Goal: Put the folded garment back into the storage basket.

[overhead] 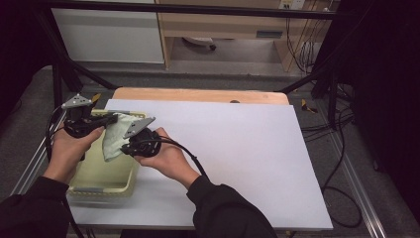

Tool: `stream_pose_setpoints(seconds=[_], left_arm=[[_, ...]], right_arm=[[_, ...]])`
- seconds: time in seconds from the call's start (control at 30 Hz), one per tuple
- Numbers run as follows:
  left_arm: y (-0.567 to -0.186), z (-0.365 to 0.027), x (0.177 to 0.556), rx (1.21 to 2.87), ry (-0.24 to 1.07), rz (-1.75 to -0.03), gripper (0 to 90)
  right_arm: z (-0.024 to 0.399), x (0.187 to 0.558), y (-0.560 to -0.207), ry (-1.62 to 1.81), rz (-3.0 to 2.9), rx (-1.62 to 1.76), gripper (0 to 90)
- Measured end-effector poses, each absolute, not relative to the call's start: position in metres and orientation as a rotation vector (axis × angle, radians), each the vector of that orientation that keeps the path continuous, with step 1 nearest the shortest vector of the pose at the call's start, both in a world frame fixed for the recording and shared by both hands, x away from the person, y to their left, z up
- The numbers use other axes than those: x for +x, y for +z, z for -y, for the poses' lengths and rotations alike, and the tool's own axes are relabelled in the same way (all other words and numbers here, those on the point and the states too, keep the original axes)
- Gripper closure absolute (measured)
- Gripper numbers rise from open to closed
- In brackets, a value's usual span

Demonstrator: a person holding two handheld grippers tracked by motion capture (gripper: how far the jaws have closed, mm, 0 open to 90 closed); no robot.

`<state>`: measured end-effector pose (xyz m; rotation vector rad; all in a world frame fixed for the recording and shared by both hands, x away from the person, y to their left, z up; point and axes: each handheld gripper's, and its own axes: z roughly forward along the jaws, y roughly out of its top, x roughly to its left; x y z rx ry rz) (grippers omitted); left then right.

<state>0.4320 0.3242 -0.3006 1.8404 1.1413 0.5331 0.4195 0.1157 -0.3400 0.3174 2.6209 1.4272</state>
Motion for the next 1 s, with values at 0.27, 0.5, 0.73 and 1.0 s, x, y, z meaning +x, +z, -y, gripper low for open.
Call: stream_pose_setpoints(seconds=[0.27,0.5,0.73,1.0], left_arm=[[-0.309,-0.333,0.432,1.834,0.536,-1.17,84.0],[-0.313,-0.337,0.432,1.831,0.539,-1.185,84.0],[-0.314,-0.337,0.431,1.84,0.54,-1.185,84.0],[-0.318,-0.341,0.429,1.841,0.542,-1.193,84.0]], right_arm=[[-0.124,0.422,-0.347,1.425,-2.626,0.321,86.1],[-0.132,0.422,-0.353,1.425,-2.636,0.311,86.1],[-0.134,0.421,-0.354,1.426,-2.642,0.31,86.1],[-0.137,0.42,-0.358,1.42,-2.655,0.304,86.1]])
